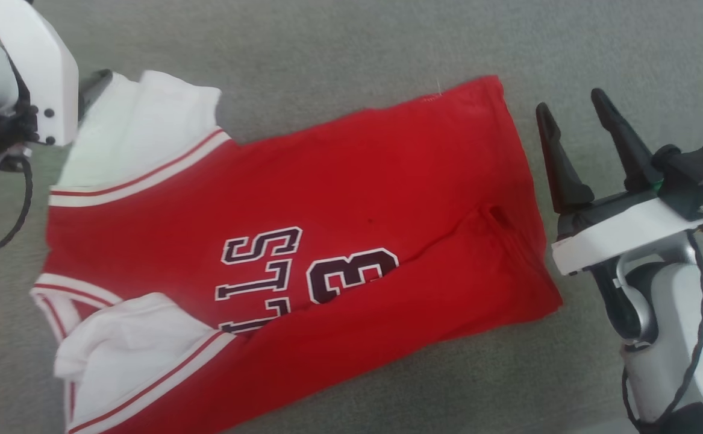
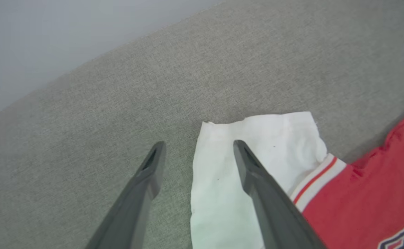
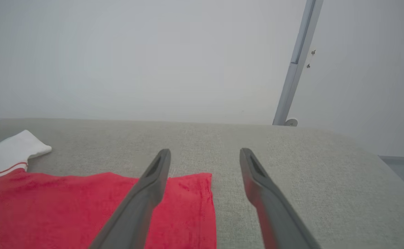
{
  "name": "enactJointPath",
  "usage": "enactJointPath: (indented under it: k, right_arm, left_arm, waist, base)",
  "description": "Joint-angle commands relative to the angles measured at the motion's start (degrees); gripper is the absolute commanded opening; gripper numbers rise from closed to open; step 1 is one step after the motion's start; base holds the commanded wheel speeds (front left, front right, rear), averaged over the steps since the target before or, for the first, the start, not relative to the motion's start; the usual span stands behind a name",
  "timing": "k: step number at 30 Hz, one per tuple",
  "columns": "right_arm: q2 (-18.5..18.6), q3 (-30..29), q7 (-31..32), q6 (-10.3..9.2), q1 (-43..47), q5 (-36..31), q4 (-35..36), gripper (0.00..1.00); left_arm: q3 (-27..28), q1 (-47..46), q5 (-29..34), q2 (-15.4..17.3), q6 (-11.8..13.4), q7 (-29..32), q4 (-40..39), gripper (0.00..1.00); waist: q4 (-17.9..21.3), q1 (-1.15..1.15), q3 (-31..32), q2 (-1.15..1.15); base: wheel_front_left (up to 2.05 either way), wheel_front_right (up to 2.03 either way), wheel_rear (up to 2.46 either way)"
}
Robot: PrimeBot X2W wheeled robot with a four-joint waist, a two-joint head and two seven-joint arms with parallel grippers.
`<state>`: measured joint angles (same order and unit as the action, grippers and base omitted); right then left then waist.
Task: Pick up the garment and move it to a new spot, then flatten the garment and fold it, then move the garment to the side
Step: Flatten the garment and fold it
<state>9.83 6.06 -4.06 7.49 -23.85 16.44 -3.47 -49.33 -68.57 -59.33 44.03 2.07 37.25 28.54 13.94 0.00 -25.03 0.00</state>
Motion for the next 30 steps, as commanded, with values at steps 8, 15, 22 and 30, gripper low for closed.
enactJointPath:
  k: [8, 15, 22, 30]
  right_arm:
    - [-0.5, 0.8, -0.9, 0.0, -2.3, -0.2, -0.5, 1.0]
    - [-0.1, 1.8, 2.6, 0.0, -3.9, 1.5, -1.2, 1.0]
    - [2.6, 4.2, 14.1, 0.0, -10.2, 5.8, -4.3, 1.0]
    - [6.1, 7.9, 29.5, -0.01, -20.9, 9.7, -15.1, 1.0]
  left_arm:
    - [-2.1, -3.5, 1.3, -4.3, -1.8, 2.9, 10.4, 1.0]
    - [-3.5, -0.4, -1.6, -8.1, -1.6, 8.1, 19.3, 0.0]
    - [-4.0, -1.3, -1.7, -10.5, -2.9, 8.1, 22.4, 0.0]
    - [-4.0, -3.4, -1.6, -13.5, -4.6, 6.5, 24.3, 0.0]
  waist:
    - [1.8, 0.0, -3.6, 0.0]
    - [1.8, 0.0, -4.2, 0.0]
    - [1.1, 0.0, -3.8, 0.0]
    - [-0.9, 0.0, -3.7, 0.0]
  base:
    - [0.0, 0.0, 0.0]
    - [0.0, 0.0, 0.0]
    - [0.0, 0.0, 0.0]
    - [0.0, 0.0, 0.0]
